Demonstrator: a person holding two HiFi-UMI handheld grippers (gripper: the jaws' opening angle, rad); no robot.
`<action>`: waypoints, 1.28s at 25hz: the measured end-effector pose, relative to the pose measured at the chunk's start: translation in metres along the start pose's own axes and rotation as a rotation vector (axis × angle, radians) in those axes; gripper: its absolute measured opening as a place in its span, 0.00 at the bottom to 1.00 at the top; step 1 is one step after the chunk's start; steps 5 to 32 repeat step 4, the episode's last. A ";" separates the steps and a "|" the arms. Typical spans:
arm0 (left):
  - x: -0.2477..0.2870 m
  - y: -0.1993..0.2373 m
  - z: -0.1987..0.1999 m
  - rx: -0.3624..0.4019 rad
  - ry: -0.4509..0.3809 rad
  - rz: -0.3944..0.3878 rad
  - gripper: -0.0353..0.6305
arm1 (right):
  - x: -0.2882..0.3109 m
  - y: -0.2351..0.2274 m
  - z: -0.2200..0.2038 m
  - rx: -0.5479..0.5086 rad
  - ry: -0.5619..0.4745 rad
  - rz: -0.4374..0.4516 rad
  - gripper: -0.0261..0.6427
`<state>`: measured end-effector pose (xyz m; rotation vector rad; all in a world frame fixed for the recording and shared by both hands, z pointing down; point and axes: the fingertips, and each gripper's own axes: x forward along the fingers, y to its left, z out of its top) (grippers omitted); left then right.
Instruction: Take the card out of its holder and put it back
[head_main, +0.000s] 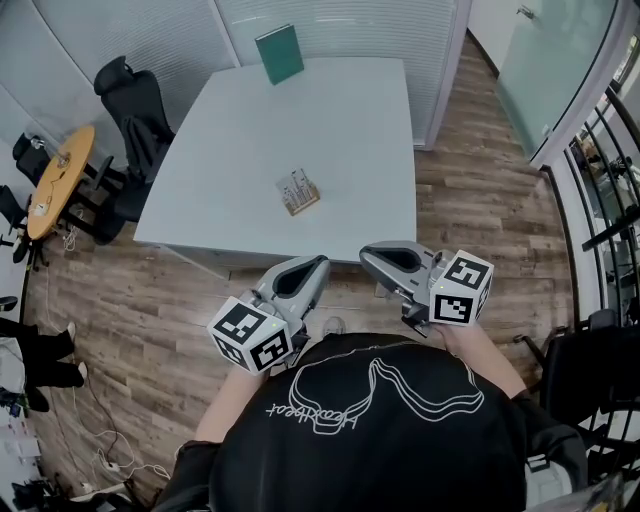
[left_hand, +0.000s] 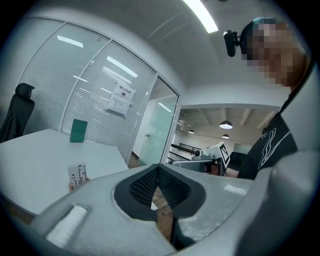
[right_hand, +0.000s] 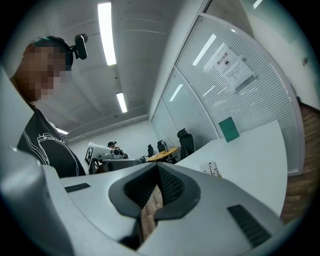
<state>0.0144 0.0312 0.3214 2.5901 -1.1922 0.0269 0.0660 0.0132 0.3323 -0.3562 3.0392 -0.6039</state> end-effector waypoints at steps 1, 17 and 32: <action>0.000 0.000 0.001 0.000 0.001 0.000 0.07 | 0.000 0.000 0.001 -0.001 0.000 0.000 0.05; 0.000 0.003 0.005 0.002 0.001 0.003 0.07 | 0.005 0.001 0.005 -0.003 -0.008 0.015 0.05; 0.000 0.003 0.005 0.002 0.001 0.003 0.07 | 0.005 0.001 0.005 -0.003 -0.008 0.015 0.05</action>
